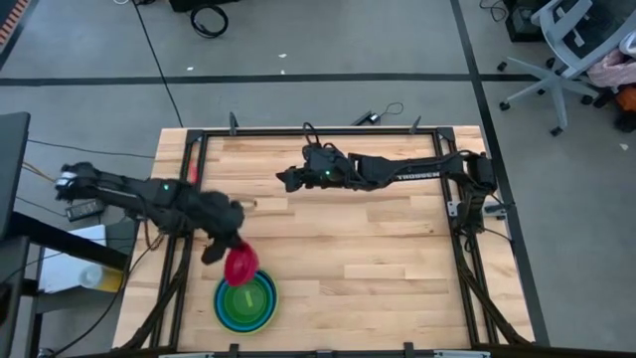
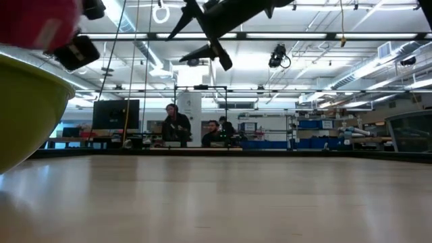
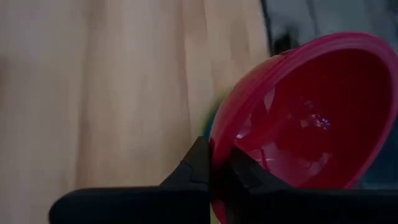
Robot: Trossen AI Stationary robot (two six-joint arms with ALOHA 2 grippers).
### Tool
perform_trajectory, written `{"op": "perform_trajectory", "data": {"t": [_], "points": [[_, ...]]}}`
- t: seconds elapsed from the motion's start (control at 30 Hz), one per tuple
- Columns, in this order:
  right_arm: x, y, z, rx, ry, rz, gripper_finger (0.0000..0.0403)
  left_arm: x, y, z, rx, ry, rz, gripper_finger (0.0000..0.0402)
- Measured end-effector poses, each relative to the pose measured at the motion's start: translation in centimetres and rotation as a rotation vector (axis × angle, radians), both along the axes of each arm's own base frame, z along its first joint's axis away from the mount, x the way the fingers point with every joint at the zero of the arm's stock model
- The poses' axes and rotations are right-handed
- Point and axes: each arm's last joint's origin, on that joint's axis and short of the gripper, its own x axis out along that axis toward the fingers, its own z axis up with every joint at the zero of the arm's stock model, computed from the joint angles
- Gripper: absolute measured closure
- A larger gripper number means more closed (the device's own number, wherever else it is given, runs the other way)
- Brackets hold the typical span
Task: Nest bowls inside each other
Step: Stack the extra small red bowl on top of the small green bowl
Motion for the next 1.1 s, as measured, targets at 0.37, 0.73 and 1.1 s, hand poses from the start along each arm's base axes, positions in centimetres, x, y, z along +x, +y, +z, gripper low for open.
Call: {"op": "perform_trajectory", "data": {"t": [0.37,0.73,1.1], "points": [[-0.4,-1.5,-0.6,-0.003,0.062,-0.022,0.0166,2.2,-5.1,-3.3,0.034,0.269,-0.135,0.0388],[-0.6,-1.0,-1.1,-0.033,0.138,0.168,0.0153,3.8,-7.9,-2.7,0.025,0.337,-0.094,0.0375],[-1.2,-0.6,-0.1,-0.043,0.124,0.301,0.0136,4.8,-8.6,-1.1,0.011,0.408,0.064,0.0244]]}}
